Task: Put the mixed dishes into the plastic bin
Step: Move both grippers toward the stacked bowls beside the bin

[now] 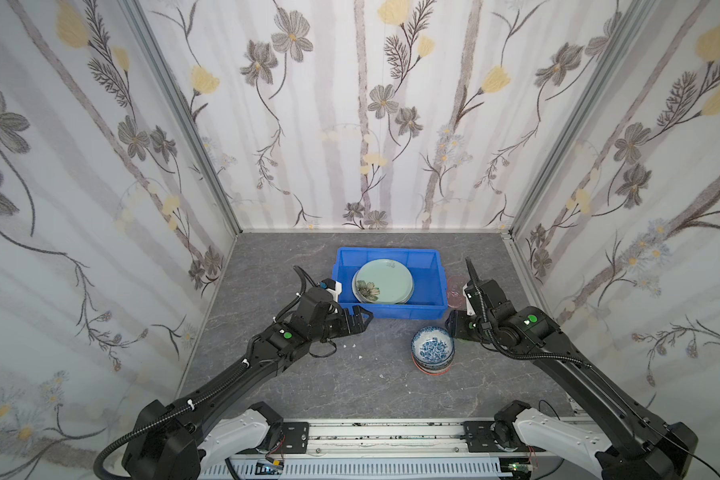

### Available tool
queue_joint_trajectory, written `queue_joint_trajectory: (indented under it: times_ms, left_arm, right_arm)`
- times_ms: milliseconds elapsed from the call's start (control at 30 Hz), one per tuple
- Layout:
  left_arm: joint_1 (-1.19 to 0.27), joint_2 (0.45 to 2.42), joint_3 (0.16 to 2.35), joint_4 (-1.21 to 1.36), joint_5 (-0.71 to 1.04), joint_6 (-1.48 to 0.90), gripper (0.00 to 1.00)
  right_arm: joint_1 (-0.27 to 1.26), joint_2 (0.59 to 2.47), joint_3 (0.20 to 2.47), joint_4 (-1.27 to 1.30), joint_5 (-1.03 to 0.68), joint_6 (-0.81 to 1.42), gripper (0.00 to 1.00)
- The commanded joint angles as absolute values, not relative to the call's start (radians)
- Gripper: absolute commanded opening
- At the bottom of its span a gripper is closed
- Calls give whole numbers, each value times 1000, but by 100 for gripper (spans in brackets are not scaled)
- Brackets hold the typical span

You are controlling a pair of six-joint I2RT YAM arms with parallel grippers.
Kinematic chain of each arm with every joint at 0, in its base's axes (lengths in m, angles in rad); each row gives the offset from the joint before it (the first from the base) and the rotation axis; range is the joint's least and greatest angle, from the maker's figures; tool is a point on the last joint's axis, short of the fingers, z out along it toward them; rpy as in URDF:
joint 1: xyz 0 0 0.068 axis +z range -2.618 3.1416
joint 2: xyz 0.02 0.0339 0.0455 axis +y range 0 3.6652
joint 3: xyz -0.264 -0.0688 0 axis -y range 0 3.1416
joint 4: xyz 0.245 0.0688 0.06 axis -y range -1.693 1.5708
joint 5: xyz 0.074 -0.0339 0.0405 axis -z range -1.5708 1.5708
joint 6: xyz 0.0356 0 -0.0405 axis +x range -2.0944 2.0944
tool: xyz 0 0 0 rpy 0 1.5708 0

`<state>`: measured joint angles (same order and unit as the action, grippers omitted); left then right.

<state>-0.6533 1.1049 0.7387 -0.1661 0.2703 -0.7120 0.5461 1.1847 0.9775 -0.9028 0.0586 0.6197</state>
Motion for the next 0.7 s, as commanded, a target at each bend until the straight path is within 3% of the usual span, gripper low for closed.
queue_joint_trajectory:
  times_ms: [0, 667]
  left_arm:
    - [-687, 1145, 772, -137, 206, -724, 100]
    - [-744, 1251, 783, -78, 202, -719, 100]
  right_arm:
    - [561, 1175, 965, -930, 62, 655, 56]
    - [638, 1199, 933, -963, 57, 680, 32]
